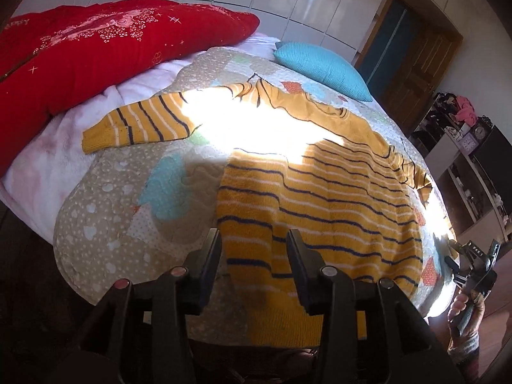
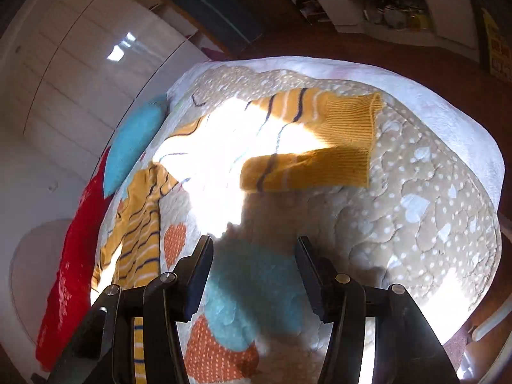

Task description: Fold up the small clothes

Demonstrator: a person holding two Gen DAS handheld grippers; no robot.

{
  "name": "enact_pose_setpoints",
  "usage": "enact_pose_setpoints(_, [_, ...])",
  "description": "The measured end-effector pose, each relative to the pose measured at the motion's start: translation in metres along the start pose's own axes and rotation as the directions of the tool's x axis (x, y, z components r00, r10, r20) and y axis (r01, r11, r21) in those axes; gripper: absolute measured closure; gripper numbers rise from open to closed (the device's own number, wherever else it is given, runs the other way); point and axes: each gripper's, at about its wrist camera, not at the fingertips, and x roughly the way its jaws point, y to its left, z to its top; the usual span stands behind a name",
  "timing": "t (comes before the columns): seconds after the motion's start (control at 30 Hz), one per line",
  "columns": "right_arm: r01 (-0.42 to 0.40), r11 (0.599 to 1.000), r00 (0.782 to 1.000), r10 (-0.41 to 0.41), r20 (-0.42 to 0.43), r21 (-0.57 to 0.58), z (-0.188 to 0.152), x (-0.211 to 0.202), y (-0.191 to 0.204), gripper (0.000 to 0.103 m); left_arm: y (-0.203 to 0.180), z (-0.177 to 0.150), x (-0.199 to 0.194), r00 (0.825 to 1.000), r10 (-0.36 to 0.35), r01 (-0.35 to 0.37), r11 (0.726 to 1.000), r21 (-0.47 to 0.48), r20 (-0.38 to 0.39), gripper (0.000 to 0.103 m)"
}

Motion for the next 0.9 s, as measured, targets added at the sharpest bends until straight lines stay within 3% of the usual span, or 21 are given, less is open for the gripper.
enact_pose_setpoints(0.13, [-0.001,0.996,0.997,-0.007,0.079,0.092,0.03,0.012,-0.007,0.045,-0.016,0.013,0.006,1.0,-0.008,0.008,1.0,0.02,-0.002,0.062])
enact_pose_setpoints(0.17, [-0.011,0.995,0.996,0.002,0.089,0.104,0.038,0.015,-0.007,0.05,-0.022,0.015,0.008,1.0,-0.004,0.005,1.0,0.031,-0.006,0.061])
enact_pose_setpoints(0.2, [-0.025,0.993,0.996,0.014,0.093,0.117,0.046,0.017,-0.009,0.079,-0.027,0.017,0.01,1.0,-0.001,0.001,0.999,0.042,-0.01,0.061])
enact_pose_setpoints(0.23, [-0.048,0.991,0.996,0.037,0.087,0.129,0.054,0.02,-0.01,0.093,-0.031,0.019,0.012,1.0,0.003,-0.002,0.999,0.052,-0.012,0.061])
enact_pose_setpoints(0.27, [-0.061,0.989,0.995,0.05,0.085,0.137,0.064,0.022,-0.013,0.097,-0.035,0.02,0.014,1.0,0.005,-0.005,0.998,0.057,-0.014,0.061])
enact_pose_setpoints(0.37, [0.005,0.996,0.985,-0.022,0.174,0.094,0.094,-0.003,-0.018,0.097,-0.04,0.026,0.017,1.0,0.007,-0.006,0.999,0.054,-0.013,0.061])
enact_pose_setpoints(0.5, [0.123,0.99,0.946,-0.137,0.294,0.065,0.142,-0.044,-0.021,0.097,-0.036,0.034,0.022,1.0,0.011,-0.01,0.999,0.039,-0.004,0.061])
enact_pose_setpoints(0.6, [0.175,0.984,0.933,-0.173,0.315,0.021,0.166,-0.053,-0.003,0.097,-0.028,0.038,0.025,1.0,0.003,-0.003,1.0,0.014,0.001,0.061])
enact_pose_setpoints(0.73, [0.185,0.974,0.946,-0.139,0.291,-0.134,0.165,-0.036,0.063,0.097,-0.016,0.039,0.024,1.0,0.001,-0.001,1.0,-0.014,0.011,0.061])
enact_pose_setpoints(0.9, [0.048,0.931,0.99,0.003,0.139,-0.362,0.121,0.031,0.181,0.097,0.008,0.033,0.021,1.0,0.003,-0.002,0.999,-0.051,0.017,0.06])
